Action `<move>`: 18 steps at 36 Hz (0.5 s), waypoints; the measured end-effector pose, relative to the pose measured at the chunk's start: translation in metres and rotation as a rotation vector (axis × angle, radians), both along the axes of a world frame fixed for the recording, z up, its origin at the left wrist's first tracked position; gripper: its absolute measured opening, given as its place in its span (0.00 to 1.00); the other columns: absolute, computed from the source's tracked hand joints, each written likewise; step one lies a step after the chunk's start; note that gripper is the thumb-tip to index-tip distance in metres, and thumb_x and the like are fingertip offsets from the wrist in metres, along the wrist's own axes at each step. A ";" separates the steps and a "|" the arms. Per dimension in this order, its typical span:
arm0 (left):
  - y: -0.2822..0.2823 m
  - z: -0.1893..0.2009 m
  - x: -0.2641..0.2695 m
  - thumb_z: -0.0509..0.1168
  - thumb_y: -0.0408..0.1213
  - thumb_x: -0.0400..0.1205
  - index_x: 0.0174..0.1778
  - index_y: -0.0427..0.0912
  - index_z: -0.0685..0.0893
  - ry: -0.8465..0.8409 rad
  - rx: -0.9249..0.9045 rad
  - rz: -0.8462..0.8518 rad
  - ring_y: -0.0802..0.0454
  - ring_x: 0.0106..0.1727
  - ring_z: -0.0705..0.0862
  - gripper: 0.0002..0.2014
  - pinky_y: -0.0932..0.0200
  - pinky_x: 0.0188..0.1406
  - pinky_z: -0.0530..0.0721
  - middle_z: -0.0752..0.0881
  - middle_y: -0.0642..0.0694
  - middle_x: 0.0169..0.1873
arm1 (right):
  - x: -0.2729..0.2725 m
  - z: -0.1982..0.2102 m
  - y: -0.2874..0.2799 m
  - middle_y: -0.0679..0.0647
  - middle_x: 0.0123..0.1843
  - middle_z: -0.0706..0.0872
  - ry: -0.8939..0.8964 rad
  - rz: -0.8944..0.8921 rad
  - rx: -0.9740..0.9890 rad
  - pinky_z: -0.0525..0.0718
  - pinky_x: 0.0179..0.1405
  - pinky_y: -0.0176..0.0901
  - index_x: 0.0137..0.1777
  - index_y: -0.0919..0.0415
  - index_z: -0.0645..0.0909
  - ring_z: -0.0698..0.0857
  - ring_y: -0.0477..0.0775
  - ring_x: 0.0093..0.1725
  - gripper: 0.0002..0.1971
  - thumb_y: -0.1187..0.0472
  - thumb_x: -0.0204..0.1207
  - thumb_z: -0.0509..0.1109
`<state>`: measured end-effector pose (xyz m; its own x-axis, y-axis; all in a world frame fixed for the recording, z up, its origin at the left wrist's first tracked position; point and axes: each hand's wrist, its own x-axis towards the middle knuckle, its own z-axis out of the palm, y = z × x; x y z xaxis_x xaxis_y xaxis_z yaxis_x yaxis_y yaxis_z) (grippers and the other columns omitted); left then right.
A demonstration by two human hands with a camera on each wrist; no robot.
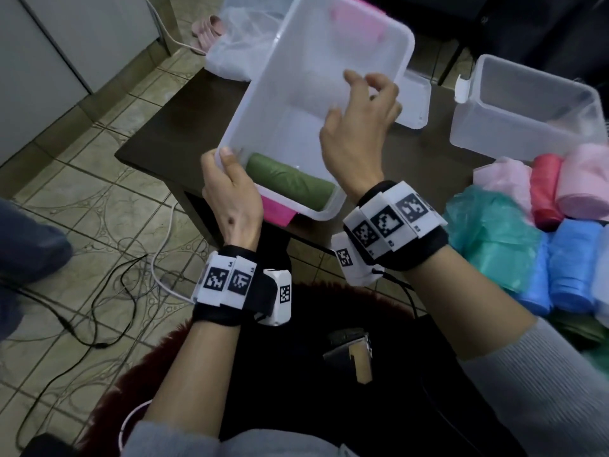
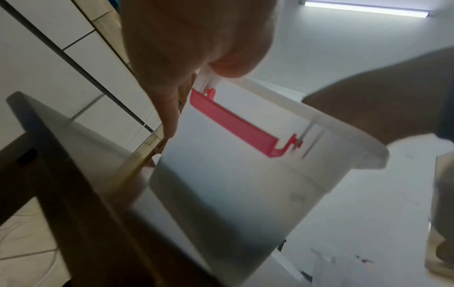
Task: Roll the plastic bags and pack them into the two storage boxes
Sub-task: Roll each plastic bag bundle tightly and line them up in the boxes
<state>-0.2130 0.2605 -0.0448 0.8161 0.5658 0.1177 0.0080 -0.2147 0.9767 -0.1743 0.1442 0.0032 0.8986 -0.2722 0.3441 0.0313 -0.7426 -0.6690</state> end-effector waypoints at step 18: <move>0.007 0.020 0.025 0.48 0.45 0.88 0.68 0.37 0.72 0.297 0.069 -0.055 0.47 0.61 0.77 0.19 0.64 0.49 0.66 0.78 0.40 0.65 | 0.002 -0.017 -0.028 0.59 0.57 0.86 0.333 -0.078 0.702 0.83 0.27 0.40 0.69 0.66 0.74 0.87 0.57 0.49 0.19 0.63 0.79 0.65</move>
